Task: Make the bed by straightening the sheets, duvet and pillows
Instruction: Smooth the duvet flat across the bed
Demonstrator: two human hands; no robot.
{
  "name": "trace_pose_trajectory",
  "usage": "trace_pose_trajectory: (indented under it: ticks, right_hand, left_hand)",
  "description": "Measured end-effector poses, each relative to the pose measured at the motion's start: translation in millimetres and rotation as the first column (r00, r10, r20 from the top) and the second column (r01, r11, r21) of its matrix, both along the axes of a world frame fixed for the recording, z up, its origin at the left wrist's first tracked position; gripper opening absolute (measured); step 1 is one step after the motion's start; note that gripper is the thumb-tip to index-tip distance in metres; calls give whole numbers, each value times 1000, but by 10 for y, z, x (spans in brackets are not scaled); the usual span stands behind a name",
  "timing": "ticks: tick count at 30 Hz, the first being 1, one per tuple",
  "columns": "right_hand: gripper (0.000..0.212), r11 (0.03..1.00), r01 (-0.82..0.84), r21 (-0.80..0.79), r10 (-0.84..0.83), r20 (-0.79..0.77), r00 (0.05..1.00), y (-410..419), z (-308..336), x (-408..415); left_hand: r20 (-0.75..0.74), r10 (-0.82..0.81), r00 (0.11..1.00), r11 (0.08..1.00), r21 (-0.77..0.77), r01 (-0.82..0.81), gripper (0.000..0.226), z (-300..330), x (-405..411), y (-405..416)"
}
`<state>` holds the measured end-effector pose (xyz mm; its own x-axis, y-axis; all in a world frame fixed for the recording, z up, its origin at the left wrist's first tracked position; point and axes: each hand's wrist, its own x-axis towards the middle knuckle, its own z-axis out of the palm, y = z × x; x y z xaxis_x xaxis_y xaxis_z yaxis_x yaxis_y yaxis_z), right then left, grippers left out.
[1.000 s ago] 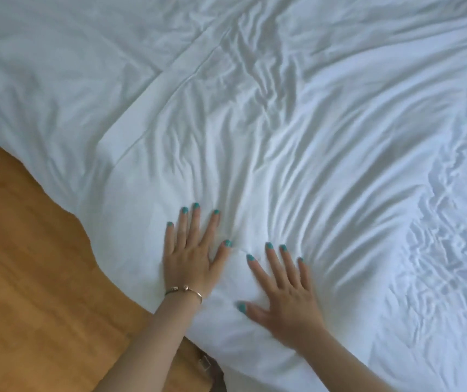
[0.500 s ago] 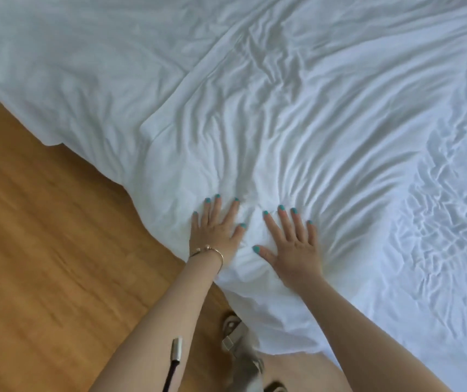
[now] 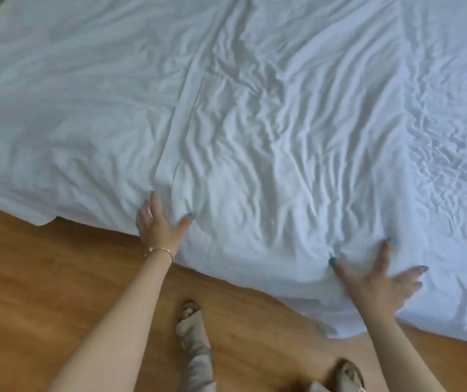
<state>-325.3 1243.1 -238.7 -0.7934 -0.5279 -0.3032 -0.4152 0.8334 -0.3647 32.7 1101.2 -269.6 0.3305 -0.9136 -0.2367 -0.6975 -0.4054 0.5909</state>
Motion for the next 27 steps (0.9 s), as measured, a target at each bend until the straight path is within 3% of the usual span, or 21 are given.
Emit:
trace_pose_trajectory:
  ticks: [2, 4, 7, 9, 11, 12, 14, 17, 24, 27]
  right_hand:
    - [118, 990, 129, -59, -122, 102, 987, 54, 21, 6]
    - [121, 985, 132, -111, -118, 126, 985, 174, 86, -43]
    - [110, 978, 187, -90, -162, 230, 960, 427, 178, -195]
    - [101, 995, 95, -25, -87, 237, 968, 574, 235, -236]
    - [105, 997, 44, -67, -28, 224, 974, 639, 255, -276]
    - [115, 985, 111, -133, -72, 265, 962, 616, 272, -308]
    - [130, 935, 272, -227, -169, 388, 906, 510, 278, -383]
    - [133, 936, 265, -230, -118, 503, 856, 386, 224, -395]
    - [113, 933, 294, -206, -157, 502, 850, 460, 434, -308]
    - [85, 969, 175, -174, -80, 447, 891, 459, 474, -245]
  left_hand:
    - [-83, -51, 995, 998, 35, 55, 105, 14, 56, -129]
    - [-163, -49, 985, 998, 34, 55, 102, 47, 56, -158]
    - [-374, -12, 927, 982, 170, 82, 82, 28, 59, -32]
    - [-403, -61, 913, 964, 213, 159, 56, 49, 57, 116]
    - [-396, -107, 912, 968, 169, 187, 32, 135, 89, 205]
    - [-401, -131, 907, 969, 142, 203, 27, 178, 112, 214]
    - [-394, -185, 900, 965, 102, 242, 28, 259, 142, 201]
    - [-268, -243, 932, 965, 29, 260, 34, 354, 139, 191]
    - [-107, -182, 977, 966, -204, 158, 19, 1082, 374, 246]
    - [-81, -139, 987, 972, -201, 121, 21, 1158, 672, 32]
